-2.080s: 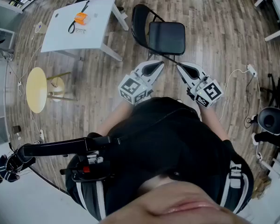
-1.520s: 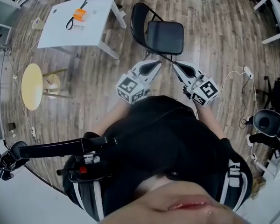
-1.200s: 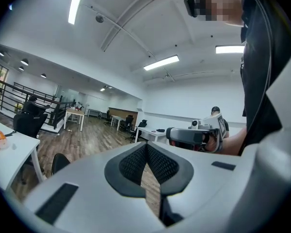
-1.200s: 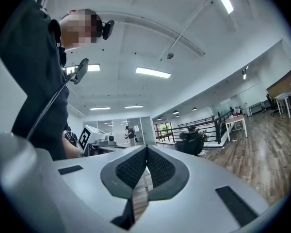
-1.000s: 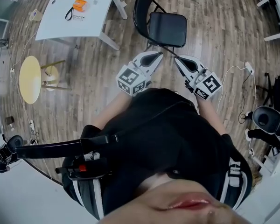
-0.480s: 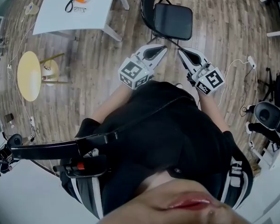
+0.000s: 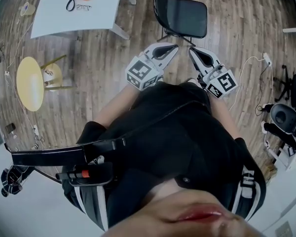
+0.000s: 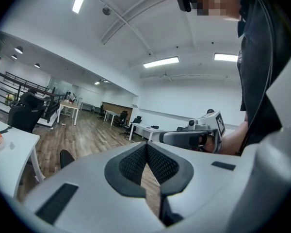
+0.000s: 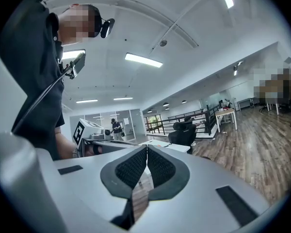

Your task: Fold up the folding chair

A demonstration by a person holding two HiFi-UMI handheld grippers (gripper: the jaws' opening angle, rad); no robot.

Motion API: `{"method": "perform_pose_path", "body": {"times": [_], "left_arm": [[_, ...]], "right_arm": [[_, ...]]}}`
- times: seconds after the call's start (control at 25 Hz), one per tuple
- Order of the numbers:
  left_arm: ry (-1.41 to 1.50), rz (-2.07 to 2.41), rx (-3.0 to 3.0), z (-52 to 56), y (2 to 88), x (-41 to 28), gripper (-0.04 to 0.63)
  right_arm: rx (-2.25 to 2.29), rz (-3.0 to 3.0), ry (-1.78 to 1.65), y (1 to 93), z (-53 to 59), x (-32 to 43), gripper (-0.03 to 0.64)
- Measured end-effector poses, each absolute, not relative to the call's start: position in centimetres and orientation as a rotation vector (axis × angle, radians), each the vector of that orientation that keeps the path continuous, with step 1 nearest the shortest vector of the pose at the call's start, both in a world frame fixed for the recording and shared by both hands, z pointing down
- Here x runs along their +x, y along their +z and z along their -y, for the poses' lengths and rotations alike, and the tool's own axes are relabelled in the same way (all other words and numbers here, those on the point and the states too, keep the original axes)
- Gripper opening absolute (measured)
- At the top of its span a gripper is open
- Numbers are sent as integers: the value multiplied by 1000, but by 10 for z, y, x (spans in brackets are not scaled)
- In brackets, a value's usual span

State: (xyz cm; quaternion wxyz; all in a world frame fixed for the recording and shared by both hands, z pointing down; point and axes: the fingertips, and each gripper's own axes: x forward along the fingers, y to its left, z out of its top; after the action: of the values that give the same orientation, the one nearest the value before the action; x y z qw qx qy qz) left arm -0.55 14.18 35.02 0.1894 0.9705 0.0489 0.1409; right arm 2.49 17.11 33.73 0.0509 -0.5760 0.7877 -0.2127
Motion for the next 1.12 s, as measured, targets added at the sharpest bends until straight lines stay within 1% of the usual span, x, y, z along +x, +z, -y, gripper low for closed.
{"method": "perform_pose_path", "body": {"times": [0.36, 0.84, 1.12], "left_arm": [[408, -152, 2718, -124, 370, 39, 5], [489, -30, 2742, -109, 386, 161, 5], [527, 117, 2736, -76, 404, 208, 5]], "right_arm": [[-1770, -2373, -660, 356, -153, 75, 9], [-1639, -2419, -677, 384, -139, 199, 9], [-1548, -2444, -738, 417, -122, 254, 9]]}}
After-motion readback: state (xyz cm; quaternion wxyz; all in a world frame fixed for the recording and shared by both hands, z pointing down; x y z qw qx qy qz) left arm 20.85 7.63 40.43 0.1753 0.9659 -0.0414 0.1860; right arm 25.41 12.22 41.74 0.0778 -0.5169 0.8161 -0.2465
